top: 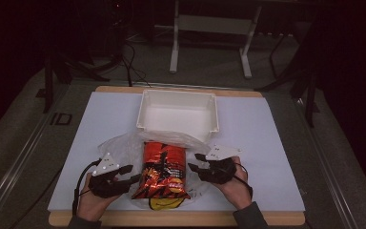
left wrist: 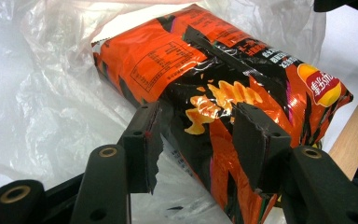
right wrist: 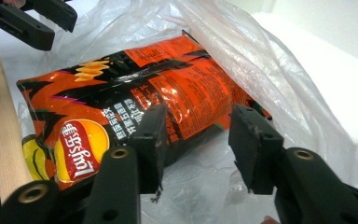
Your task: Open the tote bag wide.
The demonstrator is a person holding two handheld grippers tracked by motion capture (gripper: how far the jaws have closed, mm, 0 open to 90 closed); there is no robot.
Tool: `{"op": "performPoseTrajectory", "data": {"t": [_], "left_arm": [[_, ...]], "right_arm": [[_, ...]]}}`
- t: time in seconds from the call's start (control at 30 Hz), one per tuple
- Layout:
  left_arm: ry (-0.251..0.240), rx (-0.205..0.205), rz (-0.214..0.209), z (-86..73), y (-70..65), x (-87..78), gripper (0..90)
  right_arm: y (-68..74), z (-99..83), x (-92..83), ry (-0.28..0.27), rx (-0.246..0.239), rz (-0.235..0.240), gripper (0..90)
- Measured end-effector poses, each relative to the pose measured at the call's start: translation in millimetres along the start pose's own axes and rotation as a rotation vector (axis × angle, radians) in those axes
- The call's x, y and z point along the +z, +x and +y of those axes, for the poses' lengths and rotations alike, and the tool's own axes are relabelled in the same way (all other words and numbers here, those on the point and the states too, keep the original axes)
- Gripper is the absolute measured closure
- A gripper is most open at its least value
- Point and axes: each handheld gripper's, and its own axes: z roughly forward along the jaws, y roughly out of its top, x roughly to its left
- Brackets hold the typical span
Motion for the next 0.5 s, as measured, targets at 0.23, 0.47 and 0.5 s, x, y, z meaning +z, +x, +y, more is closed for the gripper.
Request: {"op": "performPoseTrajectory", "data": {"t": [0.23,0.47,0.5], "left_arm": [[0.013,0.013,-0.011,-3.8,-3.8,-4.5,51.7],[0.024,0.021,-0.024,-9.3,-8.2,-6.1,51.8],[0.025,0.024,-0.027,-10.3,-8.9,-6.1,51.7]], "right_arm": [[5.8,-5.7,4.4,0.034,-0.009,0.029,68.8],[15.3,-15.9,11.9,0.069,-0.046,0.049,87.2],[16.1,-16.4,12.4,0.072,-0.050,0.047,88.6]]}}
